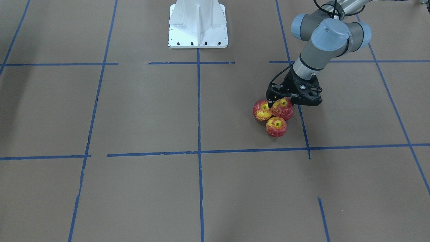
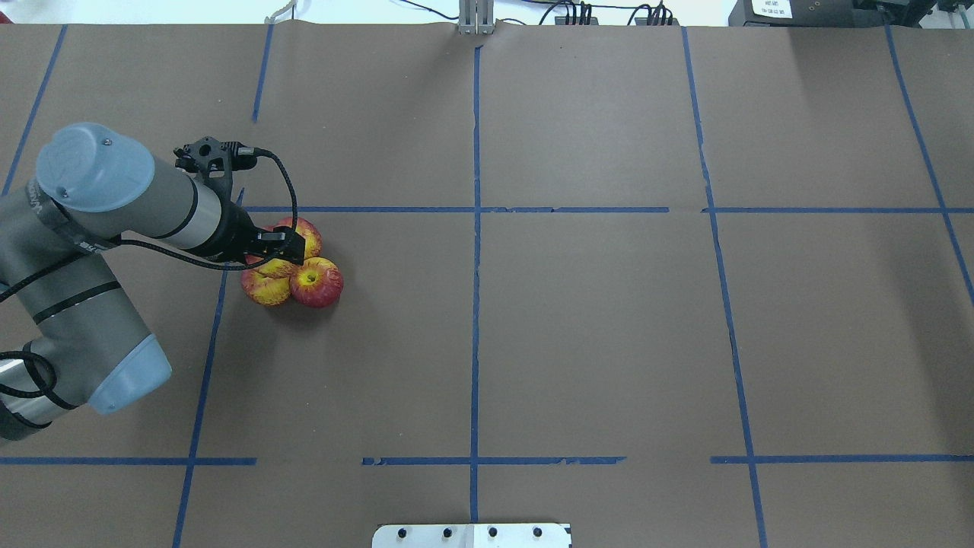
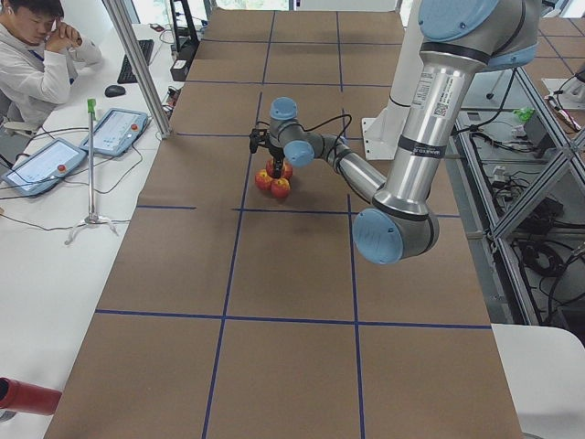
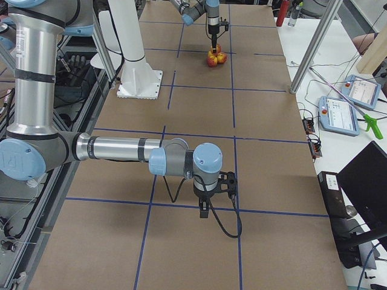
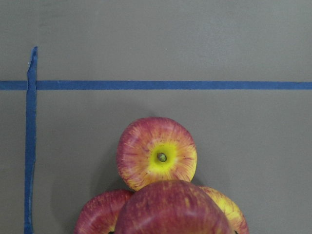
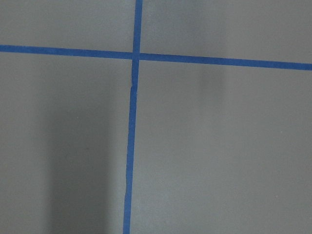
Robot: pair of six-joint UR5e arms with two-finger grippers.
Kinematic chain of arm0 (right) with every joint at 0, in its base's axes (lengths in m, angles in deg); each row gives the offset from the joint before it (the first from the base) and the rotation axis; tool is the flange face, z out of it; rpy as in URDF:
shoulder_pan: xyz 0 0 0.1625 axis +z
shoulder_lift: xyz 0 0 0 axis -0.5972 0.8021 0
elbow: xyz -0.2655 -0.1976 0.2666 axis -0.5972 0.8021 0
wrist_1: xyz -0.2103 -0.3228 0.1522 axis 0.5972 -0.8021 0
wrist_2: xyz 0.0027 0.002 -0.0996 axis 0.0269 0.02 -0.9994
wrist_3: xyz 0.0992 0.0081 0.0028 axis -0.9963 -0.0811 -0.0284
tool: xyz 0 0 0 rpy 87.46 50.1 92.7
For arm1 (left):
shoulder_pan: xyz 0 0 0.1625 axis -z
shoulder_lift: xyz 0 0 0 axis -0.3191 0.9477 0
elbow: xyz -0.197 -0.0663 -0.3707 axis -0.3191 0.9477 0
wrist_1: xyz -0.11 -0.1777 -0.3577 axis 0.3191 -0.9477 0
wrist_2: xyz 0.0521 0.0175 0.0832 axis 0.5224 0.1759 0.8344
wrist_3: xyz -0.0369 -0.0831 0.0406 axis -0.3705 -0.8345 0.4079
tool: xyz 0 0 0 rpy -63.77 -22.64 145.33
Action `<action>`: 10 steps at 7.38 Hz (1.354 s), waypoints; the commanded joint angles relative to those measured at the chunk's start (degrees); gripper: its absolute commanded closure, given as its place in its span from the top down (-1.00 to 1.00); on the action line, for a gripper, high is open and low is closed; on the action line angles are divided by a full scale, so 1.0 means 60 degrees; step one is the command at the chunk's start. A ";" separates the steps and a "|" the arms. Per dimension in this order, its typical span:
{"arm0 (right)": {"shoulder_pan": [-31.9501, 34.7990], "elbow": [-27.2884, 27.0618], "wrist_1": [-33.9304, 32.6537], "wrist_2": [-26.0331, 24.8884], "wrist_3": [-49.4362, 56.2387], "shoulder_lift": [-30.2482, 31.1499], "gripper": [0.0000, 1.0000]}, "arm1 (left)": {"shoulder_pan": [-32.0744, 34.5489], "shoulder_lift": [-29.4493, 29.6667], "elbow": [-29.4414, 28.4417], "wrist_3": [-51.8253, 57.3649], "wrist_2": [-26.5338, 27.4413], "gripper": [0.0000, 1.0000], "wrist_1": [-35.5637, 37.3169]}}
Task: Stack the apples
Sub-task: 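Lower the apple onto the top of the cluster and open the left gripper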
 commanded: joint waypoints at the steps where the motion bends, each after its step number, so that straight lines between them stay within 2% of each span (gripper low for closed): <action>1: 0.0000 0.0000 0.0000 0.0000 0.0000 0.0000 1.00 | 0.0000 -0.0004 -0.0005 0.0000 0.0014 0.28 0.0000; 2: 0.0000 0.0000 0.0000 0.0000 0.0000 0.0000 1.00 | -0.0015 -0.0004 -0.0005 0.0014 0.0015 0.66 0.0000; 3: 0.0000 0.0000 0.0000 0.0000 0.0000 0.0000 1.00 | -0.0073 -0.0004 -0.0034 0.0015 0.0015 0.79 0.0000; 5: 0.0000 0.0000 0.0000 0.0000 0.0000 0.0000 1.00 | -0.0074 0.0054 -0.0092 0.0015 0.0015 0.84 0.0000; 6: 0.0000 0.0000 0.0000 0.0015 0.0000 0.0000 1.00 | -0.0074 0.0040 -0.0063 0.0015 0.0015 0.99 0.0000; 7: 0.0000 0.0000 0.0000 0.0000 0.0000 0.0000 1.00 | -0.0001 -0.0047 0.0140 0.0015 0.0015 0.99 0.0000; 8: 0.0000 0.0000 0.0000 0.0000 0.0000 0.0000 1.00 | 0.0087 -0.0208 0.0577 0.0015 0.0000 0.99 0.0087; 10: 0.0000 0.0000 0.0000 0.0000 0.0000 0.0000 1.00 | 0.0349 -0.0748 0.1995 0.0175 0.0000 0.99 0.1561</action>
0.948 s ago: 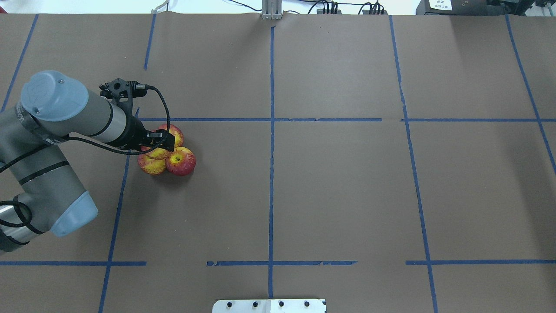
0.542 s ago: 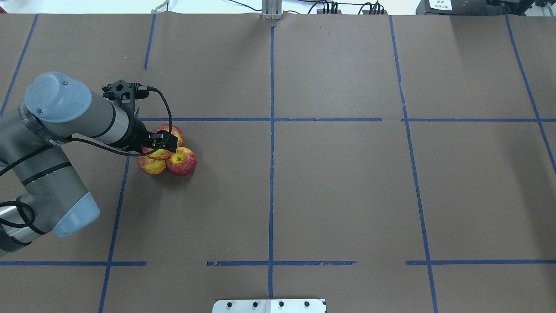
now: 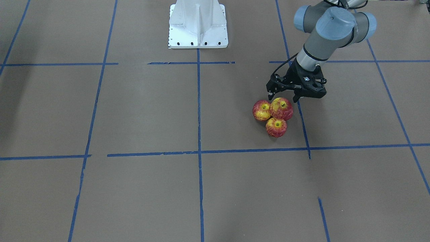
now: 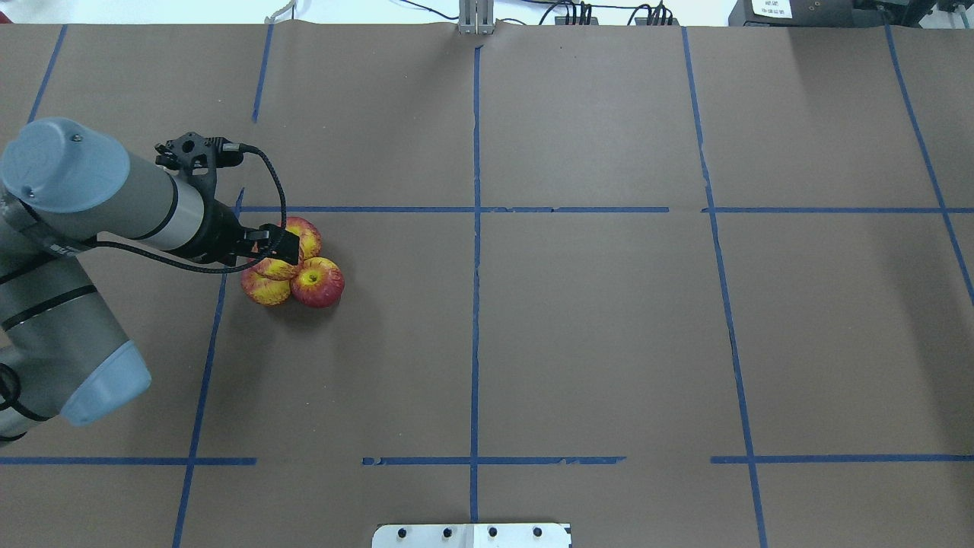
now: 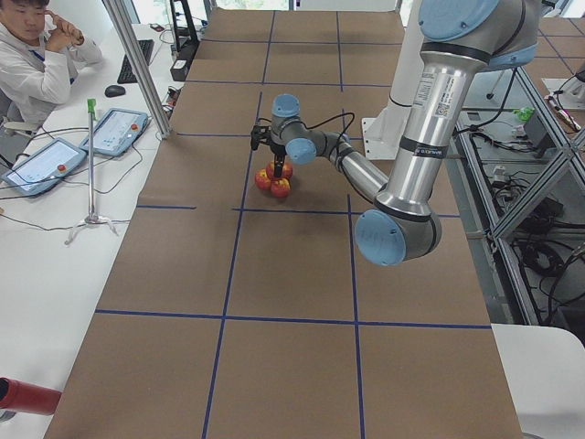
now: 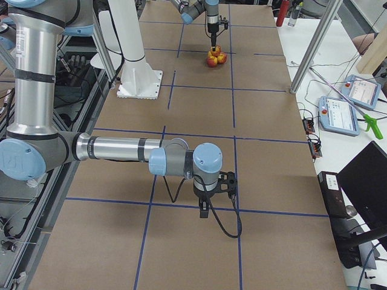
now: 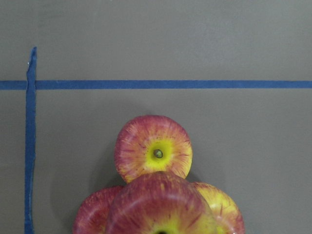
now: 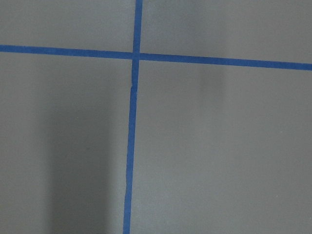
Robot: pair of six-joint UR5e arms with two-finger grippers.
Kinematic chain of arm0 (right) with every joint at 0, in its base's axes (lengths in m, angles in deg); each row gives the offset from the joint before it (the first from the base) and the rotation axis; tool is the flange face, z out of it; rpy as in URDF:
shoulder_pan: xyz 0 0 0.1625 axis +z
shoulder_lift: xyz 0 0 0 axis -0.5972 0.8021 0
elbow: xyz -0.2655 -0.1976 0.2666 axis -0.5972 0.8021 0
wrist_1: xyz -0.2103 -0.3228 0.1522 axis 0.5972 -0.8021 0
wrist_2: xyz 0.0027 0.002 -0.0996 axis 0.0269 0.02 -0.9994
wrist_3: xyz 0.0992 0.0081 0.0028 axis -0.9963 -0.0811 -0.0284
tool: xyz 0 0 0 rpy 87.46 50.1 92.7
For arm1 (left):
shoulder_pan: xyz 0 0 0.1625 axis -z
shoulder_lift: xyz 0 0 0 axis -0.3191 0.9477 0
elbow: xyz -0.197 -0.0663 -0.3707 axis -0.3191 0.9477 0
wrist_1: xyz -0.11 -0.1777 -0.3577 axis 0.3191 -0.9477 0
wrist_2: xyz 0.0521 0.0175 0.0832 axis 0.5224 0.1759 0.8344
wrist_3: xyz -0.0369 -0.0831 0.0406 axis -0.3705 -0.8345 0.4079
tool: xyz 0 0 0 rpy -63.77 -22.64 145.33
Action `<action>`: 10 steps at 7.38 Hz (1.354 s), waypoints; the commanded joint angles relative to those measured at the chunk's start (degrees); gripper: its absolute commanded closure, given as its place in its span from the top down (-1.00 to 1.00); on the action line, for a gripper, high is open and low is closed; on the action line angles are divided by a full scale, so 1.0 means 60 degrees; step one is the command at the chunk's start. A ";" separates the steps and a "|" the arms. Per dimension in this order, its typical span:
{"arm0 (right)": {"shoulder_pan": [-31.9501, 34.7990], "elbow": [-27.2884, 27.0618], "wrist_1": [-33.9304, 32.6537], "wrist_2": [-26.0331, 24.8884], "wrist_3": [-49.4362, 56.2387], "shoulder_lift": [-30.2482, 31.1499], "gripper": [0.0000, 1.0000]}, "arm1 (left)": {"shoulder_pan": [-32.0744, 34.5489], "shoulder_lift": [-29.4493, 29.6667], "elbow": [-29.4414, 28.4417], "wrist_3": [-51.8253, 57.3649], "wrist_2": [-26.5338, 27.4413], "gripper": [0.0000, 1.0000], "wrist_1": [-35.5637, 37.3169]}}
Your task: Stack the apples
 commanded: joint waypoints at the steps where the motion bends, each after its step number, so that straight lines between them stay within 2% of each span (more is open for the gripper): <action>1: 0.0000 0.0000 0.0000 -0.0001 0.0000 0.0000 1.00 | 0.0703 -0.0819 0.1321 0.0397 -0.0031 0.98 0.0857; 3: 0.0000 0.0000 0.0000 -0.0001 0.0000 0.0000 1.00 | 0.1947 -0.3170 0.2332 0.2860 -0.0105 0.98 0.0858; 5: 0.0000 0.0000 0.0000 -0.0001 0.0000 0.0000 1.00 | 0.3644 -0.4583 0.2250 0.5543 -0.0410 0.99 0.0858; 7: 0.0000 0.0000 0.0000 -0.0001 0.0000 0.0000 1.00 | 0.5693 -0.5100 0.1376 0.8602 -0.0921 0.99 0.0887; 9: 0.0000 0.0000 0.0000 -0.0001 0.0000 0.0000 1.00 | 0.7600 -0.5087 -0.0510 1.2335 -0.2077 0.99 0.0931; 10: 0.0000 0.0000 0.0000 -0.0001 0.0000 0.0000 1.00 | 0.8376 -0.5000 -0.0970 1.2759 -0.2416 0.99 0.0931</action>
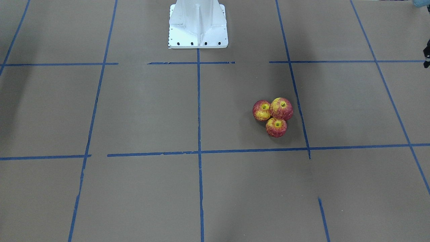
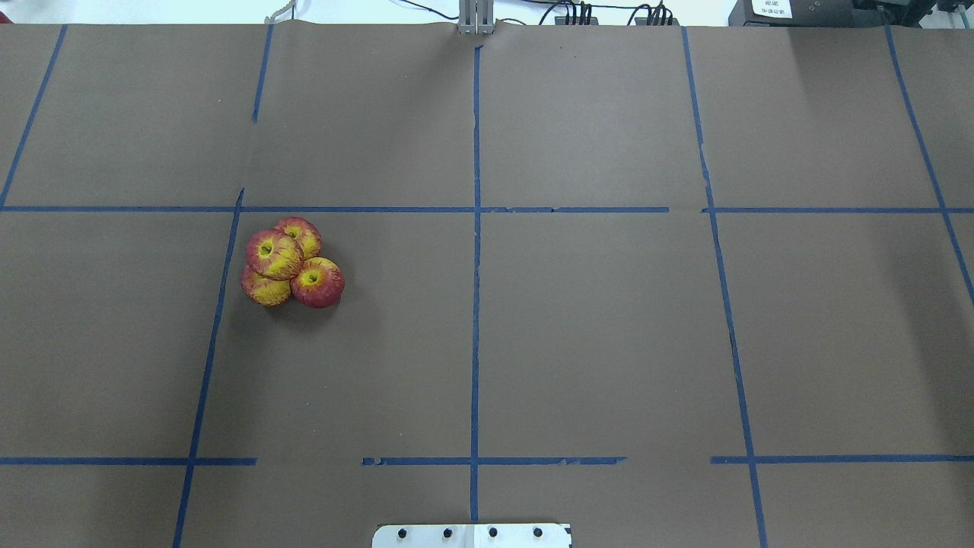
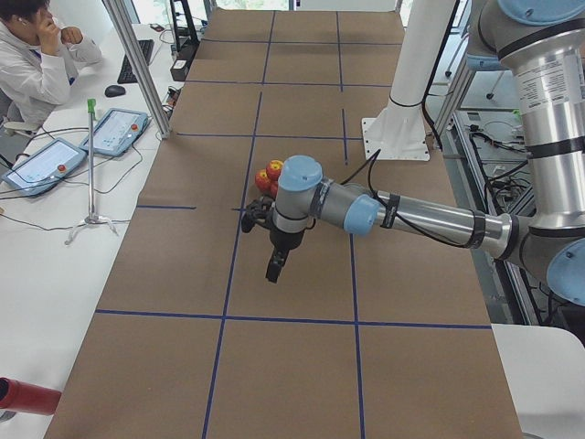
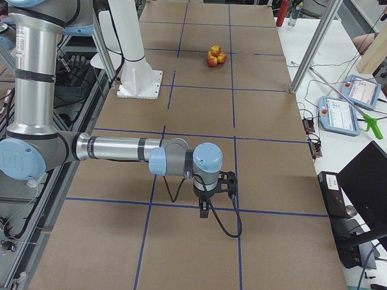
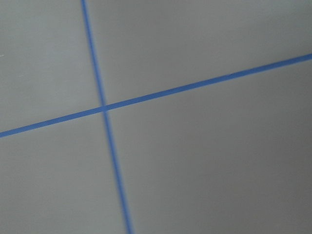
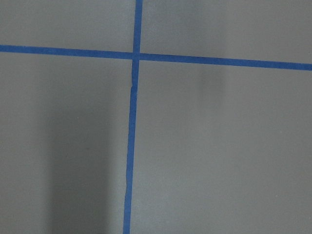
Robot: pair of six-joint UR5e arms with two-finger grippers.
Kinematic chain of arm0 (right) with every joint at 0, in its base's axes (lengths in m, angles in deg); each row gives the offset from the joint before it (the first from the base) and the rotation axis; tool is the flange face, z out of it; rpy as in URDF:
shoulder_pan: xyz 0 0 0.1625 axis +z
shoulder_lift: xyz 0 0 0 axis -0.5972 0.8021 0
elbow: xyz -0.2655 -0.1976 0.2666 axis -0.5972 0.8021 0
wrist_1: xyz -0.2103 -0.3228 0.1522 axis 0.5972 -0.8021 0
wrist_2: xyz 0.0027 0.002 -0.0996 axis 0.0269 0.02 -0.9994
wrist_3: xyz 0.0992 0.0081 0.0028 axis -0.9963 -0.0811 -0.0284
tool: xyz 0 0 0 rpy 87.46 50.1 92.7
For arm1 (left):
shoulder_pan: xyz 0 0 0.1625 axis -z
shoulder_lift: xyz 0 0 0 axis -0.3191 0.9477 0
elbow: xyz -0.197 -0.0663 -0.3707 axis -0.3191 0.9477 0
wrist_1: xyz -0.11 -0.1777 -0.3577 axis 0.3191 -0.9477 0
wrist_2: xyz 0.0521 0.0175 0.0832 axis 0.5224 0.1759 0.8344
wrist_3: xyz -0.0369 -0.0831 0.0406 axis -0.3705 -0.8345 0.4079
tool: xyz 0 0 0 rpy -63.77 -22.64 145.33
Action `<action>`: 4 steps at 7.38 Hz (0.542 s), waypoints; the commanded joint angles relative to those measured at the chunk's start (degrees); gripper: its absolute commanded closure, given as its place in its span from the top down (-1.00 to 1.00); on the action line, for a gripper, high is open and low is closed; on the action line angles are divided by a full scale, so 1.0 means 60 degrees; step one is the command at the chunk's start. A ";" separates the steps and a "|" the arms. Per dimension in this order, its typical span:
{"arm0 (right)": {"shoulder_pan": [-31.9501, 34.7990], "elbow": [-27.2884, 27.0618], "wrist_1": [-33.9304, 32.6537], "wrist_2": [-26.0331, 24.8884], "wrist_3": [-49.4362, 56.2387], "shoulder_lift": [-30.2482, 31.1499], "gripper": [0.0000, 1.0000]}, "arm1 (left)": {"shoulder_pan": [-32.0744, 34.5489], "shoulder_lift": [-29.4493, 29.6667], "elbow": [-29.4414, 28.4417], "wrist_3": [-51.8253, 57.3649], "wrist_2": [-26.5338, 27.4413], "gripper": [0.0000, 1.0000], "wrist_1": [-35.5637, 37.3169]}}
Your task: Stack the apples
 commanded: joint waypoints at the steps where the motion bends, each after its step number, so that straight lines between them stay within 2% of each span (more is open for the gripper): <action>1: 0.0000 0.0000 0.0000 0.0000 0.0000 0.0000 1.00 | 0.1208 0.0132 -0.0839 0.1199 -0.0585 0.99 0.0151; 2: 0.0000 0.0000 0.0000 0.0000 0.0000 0.0000 1.00 | 0.1210 0.0712 -0.0839 0.0720 -0.0919 0.99 0.1255; 3: 0.0000 0.0000 0.0000 0.0000 0.0000 0.0000 1.00 | 0.1210 0.1516 -0.0839 0.0440 -0.1125 0.99 0.2861; 4: 0.0000 0.0000 0.0000 0.0000 0.0000 0.0000 1.00 | 0.1224 0.1422 -0.0738 0.0481 -0.1127 0.99 0.3109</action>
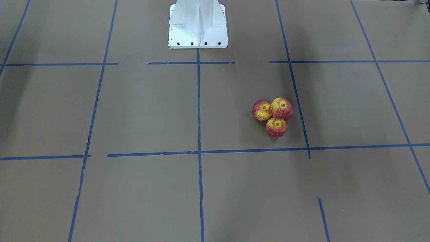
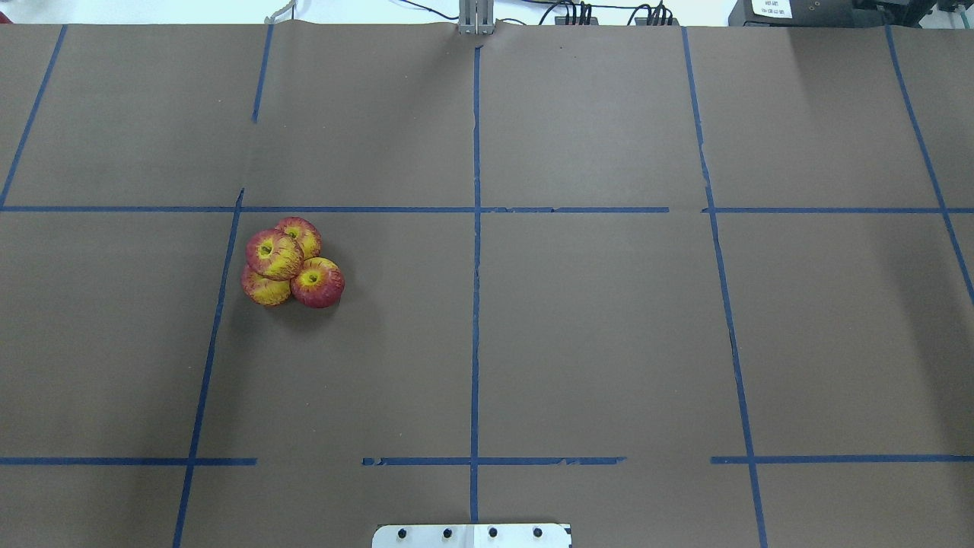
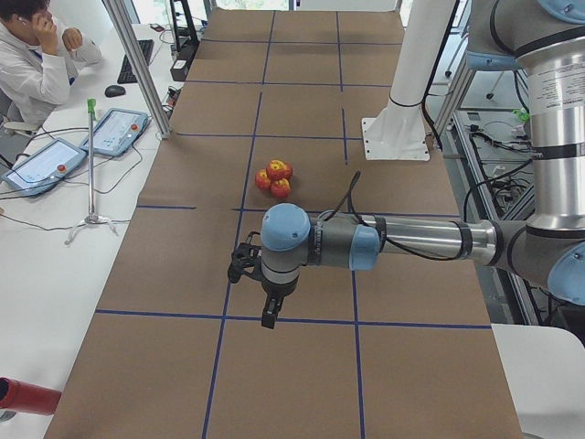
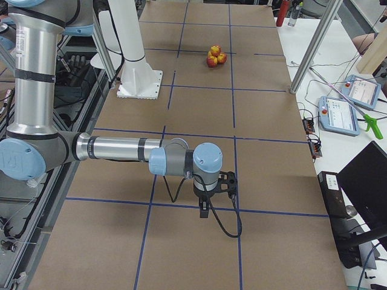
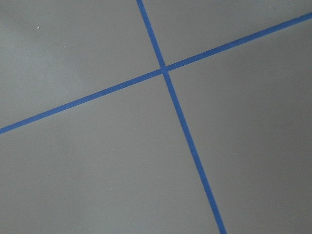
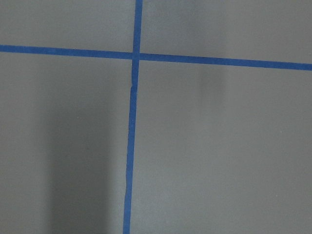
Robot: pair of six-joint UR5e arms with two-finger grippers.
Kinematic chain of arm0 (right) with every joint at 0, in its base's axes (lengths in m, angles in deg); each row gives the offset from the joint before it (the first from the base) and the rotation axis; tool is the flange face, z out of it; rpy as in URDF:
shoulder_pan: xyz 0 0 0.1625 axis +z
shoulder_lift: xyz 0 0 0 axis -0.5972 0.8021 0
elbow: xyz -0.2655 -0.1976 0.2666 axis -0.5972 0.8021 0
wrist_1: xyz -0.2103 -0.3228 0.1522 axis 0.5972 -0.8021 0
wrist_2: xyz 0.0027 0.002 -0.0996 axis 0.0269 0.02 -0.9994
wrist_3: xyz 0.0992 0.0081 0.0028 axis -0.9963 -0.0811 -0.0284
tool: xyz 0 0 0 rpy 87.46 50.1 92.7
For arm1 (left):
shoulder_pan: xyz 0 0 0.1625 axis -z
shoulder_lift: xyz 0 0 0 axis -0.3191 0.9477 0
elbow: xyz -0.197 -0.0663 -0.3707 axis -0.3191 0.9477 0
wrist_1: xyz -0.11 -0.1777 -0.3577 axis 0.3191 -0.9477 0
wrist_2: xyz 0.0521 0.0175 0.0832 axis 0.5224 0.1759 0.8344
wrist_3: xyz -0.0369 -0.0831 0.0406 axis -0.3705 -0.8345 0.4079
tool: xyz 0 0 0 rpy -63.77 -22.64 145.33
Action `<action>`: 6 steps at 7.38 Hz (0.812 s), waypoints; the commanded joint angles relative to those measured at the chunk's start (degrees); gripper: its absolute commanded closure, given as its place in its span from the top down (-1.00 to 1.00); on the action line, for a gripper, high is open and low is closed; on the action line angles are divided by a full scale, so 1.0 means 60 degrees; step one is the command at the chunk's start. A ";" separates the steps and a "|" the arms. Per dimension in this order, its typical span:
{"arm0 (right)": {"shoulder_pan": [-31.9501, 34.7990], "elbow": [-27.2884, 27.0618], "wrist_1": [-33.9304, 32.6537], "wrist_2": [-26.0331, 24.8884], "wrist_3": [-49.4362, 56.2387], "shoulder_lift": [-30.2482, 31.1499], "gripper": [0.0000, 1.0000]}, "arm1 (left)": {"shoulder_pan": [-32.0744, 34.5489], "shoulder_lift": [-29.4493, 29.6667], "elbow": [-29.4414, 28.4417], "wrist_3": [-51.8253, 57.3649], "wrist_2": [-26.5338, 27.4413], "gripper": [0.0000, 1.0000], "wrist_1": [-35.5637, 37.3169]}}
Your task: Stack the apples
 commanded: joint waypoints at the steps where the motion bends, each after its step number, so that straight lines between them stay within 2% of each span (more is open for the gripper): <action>1: 0.0000 0.0000 0.0000 0.0000 0.0000 0.0000 1.00 | 0.0049 0.0199 0.0035 -0.0106 -0.0139 1.00 0.0847; 3: 0.0000 0.0000 0.0000 0.0000 0.0000 0.0000 1.00 | 0.0049 -0.0252 -0.0126 -0.0106 -0.0197 1.00 0.0789; 6: 0.0000 0.0000 0.0000 0.0000 0.0000 0.0000 1.00 | 0.0035 -0.0212 -0.0316 -0.0106 -0.0212 1.00 0.0540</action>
